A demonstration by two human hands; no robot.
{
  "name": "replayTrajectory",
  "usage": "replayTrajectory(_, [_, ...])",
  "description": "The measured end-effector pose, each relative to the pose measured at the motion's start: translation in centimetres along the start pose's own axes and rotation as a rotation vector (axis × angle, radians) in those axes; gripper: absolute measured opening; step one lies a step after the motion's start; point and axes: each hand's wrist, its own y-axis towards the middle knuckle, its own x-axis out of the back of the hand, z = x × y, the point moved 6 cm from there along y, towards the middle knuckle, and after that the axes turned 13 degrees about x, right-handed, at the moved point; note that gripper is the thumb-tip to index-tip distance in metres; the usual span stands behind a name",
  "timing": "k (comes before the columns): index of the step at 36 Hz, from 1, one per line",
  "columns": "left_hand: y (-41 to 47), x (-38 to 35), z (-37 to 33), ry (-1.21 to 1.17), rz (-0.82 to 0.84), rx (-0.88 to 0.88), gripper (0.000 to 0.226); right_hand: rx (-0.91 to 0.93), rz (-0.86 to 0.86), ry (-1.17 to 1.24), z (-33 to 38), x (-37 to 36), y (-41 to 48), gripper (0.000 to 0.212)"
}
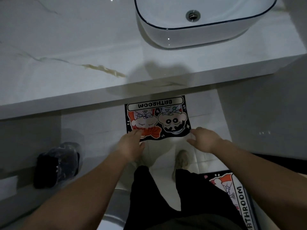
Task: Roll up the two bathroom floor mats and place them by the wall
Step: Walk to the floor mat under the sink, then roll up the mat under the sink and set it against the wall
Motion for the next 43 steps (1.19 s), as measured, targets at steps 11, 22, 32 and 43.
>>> replayTrajectory(11, [9.4,-2.5,3.6,0.082,-0.006,-0.097,0.051,-0.101,-0.014,0.083,-0.9,-5.1,8.5,0.051])
replayTrajectory(22, [22.7,-15.6,0.9,0.138,0.020,-0.197,0.053,-0.092,-0.093,0.039,-11.9,-12.6,20.8,0.047])
replayTrajectory(32, [37.9,-29.4,-2.1,0.231,-0.082,-0.390,0.055,-0.234,-0.137,0.117,-27.4,-21.7,36.1,0.051])
replayTrajectory(43, [45.7,-37.8,-2.5,0.407,-0.100,-0.468,0.060,-0.444,-0.279,0.382,-38.1,-30.3,42.5,0.064])
